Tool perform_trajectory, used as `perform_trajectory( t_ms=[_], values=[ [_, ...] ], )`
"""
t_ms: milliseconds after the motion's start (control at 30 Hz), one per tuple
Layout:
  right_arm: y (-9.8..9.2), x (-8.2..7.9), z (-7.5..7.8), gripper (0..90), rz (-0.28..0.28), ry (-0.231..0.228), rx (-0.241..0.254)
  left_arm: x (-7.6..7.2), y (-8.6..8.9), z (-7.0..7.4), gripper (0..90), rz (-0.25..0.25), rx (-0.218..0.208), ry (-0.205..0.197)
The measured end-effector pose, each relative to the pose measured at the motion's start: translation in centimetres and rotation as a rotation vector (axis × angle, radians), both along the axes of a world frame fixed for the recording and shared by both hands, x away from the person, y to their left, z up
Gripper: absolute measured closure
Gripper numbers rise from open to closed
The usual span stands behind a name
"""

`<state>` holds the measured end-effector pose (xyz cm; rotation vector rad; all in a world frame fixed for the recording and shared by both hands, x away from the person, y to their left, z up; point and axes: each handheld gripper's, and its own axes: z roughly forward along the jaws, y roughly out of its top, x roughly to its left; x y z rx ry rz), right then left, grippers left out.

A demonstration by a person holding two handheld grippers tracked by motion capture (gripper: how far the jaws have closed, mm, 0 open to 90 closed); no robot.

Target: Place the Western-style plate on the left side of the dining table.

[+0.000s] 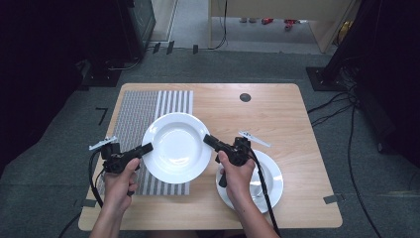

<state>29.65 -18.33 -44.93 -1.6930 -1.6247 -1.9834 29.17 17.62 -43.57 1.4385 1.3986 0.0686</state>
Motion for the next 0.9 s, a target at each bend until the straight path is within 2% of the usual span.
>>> perform_trajectory(
  t_ms=[200,433,667,900],
  values=[
    [1.6,0.9,0.0,85.6,0.012,0.009,-0.006,1.0,1.2,-0.1,71.3,0.035,0.018,0.008],
    [3.4,2.7,-0.1,85.5,0.023,0.038,0.0,2.4,2.8,0.0,71.2,0.052,0.035,0.024],
    [4.5,4.3,-0.3,85.2,0.009,0.067,0.004,3.8,3.5,0.0,71.0,0.075,0.041,0.038],
    [5.4,6.1,-1.0,85.0,0.0,0.097,-0.002,5.6,4.0,-0.8,70.6,0.086,0.056,0.064]
  ],
)
